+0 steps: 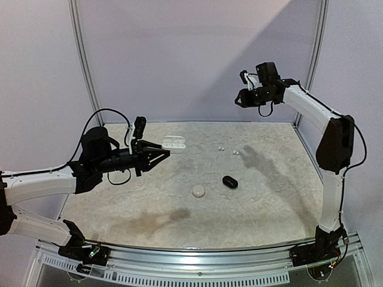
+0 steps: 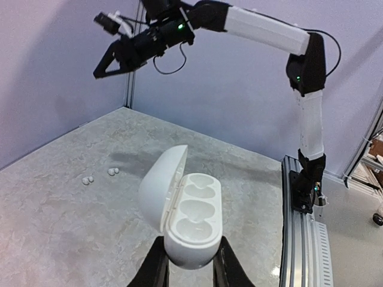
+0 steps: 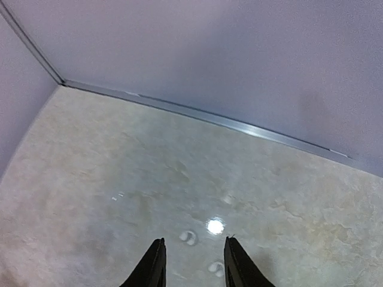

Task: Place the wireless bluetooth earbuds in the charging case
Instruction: Move the right earbud to the center of the board.

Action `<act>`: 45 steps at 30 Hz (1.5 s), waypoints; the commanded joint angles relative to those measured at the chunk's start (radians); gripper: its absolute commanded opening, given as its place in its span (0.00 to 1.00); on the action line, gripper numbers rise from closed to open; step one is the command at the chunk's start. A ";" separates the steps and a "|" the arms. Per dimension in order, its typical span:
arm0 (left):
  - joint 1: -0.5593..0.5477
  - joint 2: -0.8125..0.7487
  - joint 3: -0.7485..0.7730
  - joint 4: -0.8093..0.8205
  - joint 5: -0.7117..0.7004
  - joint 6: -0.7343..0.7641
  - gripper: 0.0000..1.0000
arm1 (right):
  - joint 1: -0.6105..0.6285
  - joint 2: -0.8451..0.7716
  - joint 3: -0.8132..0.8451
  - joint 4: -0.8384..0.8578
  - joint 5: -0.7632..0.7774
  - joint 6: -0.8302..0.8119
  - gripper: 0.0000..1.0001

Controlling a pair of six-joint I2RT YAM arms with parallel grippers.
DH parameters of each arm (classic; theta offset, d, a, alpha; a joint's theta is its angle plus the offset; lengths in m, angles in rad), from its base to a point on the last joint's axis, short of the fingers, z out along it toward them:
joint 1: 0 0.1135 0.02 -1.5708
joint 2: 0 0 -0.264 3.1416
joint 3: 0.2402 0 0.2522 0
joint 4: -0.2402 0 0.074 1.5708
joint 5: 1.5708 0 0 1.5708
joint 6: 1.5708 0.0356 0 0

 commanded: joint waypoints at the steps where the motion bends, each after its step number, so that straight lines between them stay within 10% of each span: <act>1: 0.005 -0.002 -0.017 0.017 0.005 0.024 0.00 | -0.009 0.193 0.115 -0.261 0.168 -0.129 0.31; 17: 0.005 0.029 -0.006 0.030 0.024 0.052 0.00 | -0.022 0.454 0.184 -0.277 0.128 -0.374 0.23; 45: 0.003 0.028 -0.002 0.009 0.034 0.099 0.00 | 0.020 0.383 -0.003 -0.293 0.042 -0.392 0.23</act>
